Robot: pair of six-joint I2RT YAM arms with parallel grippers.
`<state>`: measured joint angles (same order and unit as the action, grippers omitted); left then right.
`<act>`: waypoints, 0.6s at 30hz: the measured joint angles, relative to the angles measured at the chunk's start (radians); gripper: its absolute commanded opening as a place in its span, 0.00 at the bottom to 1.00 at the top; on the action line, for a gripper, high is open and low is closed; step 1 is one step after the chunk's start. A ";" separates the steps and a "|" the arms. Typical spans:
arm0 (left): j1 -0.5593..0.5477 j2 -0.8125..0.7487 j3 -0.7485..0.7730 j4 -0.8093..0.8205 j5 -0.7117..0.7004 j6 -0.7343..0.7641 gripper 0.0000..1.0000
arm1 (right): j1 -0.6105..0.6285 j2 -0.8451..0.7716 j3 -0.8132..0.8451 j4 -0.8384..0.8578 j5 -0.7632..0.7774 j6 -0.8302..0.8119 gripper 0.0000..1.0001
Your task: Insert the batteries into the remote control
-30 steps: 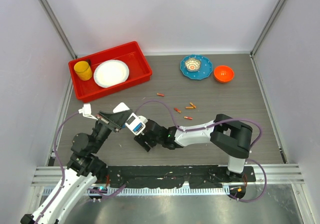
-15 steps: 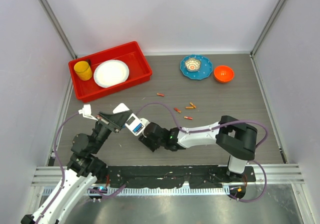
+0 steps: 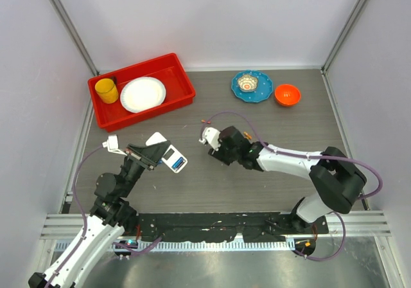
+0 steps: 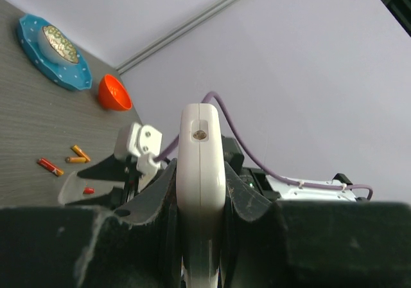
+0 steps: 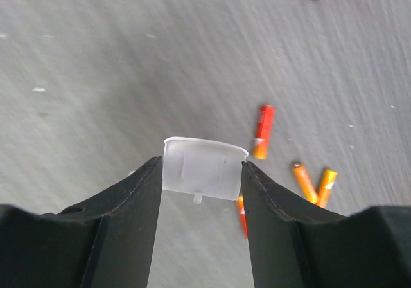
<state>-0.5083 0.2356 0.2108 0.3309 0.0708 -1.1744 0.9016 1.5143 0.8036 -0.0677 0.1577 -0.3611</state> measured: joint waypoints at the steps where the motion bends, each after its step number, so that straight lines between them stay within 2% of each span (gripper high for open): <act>1: 0.000 0.000 -0.011 0.013 0.000 -0.003 0.00 | -0.040 0.002 0.000 0.007 -0.024 -0.035 0.16; 6: 0.000 -0.008 -0.045 0.036 0.000 -0.019 0.00 | -0.177 0.041 0.042 -0.048 -0.198 -0.166 0.13; 11: 0.000 -0.038 -0.062 0.040 -0.001 -0.022 0.00 | -0.183 0.079 0.119 -0.134 -0.334 -0.253 0.12; 18: 0.000 -0.045 -0.069 0.047 -0.003 -0.022 0.00 | -0.181 0.079 0.115 -0.212 -0.429 -0.320 0.12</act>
<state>-0.5083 0.1905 0.1413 0.3782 0.0681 -1.1965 0.7204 1.5932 0.9184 -0.2798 -0.2710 -0.6807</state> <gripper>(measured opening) 0.257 0.544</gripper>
